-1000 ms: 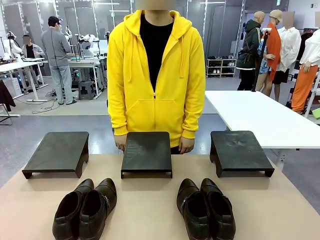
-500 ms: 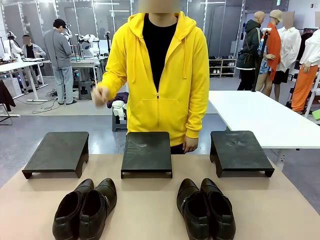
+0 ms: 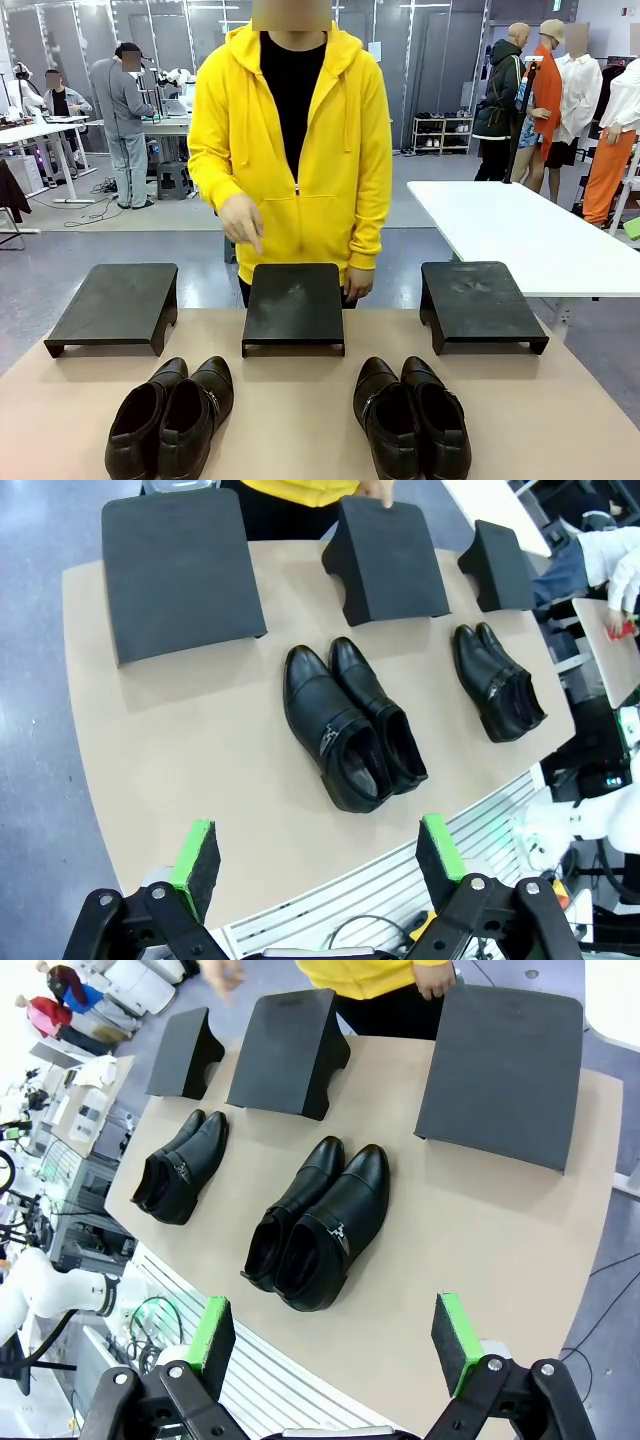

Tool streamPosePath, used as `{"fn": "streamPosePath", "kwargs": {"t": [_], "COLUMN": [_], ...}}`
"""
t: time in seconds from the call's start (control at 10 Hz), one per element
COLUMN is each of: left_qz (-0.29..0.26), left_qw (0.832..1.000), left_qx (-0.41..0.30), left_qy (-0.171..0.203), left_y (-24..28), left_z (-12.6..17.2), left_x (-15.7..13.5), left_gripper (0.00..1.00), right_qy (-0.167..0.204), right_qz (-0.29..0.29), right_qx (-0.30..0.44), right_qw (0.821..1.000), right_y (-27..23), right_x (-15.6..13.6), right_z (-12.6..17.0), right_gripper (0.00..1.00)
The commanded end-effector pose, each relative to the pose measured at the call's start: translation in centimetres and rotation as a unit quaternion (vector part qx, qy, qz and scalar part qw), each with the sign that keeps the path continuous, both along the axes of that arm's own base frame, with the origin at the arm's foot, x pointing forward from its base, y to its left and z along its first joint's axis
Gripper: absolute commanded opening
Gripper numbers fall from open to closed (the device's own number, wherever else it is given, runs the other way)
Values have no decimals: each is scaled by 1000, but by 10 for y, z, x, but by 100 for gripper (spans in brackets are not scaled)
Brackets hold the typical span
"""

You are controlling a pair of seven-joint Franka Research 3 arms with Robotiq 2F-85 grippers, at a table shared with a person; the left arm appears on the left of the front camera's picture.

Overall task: Place the shoes on the stand as instructed by the person.
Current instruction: Pick up one pair of Shoes and place it on the Shoes Stand indicated by the person.

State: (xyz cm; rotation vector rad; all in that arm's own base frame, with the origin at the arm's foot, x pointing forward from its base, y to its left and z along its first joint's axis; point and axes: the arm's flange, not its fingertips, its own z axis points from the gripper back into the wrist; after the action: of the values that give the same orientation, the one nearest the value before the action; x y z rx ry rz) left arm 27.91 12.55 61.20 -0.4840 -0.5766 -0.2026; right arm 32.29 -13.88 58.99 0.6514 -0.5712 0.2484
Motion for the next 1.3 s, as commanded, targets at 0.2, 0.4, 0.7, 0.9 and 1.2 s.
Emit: {"fn": "streamPosePath", "kwargs": {"t": [0.2,0.4,0.7,0.9,1.2], "left_qz": [-4,-4,-4,-4,0], "left_qw": [1000,1000,1000,1000,1000], "left_qx": [-4,-4,-4,-4,0], "left_qy": [-2,-2,-2,-2,0], "left_y": [0,0,0,0,0], "left_z": [0,0,0,0,0], "left_x": [0,0,0,0,0], "left_gripper": [100,100,100,100,100], "right_qy": [-7,-7,-7,-7,-7], "right_qz": [8,8,8,8,8], "right_qx": [3,3,3,3,3], "right_qw": [1000,1000,1000,1000,1000], "right_y": [0,0,0,0,0], "right_x": [0,0,0,0,0], "right_z": [0,0,0,0,0], "right_gripper": [100,100,100,100,100]}}
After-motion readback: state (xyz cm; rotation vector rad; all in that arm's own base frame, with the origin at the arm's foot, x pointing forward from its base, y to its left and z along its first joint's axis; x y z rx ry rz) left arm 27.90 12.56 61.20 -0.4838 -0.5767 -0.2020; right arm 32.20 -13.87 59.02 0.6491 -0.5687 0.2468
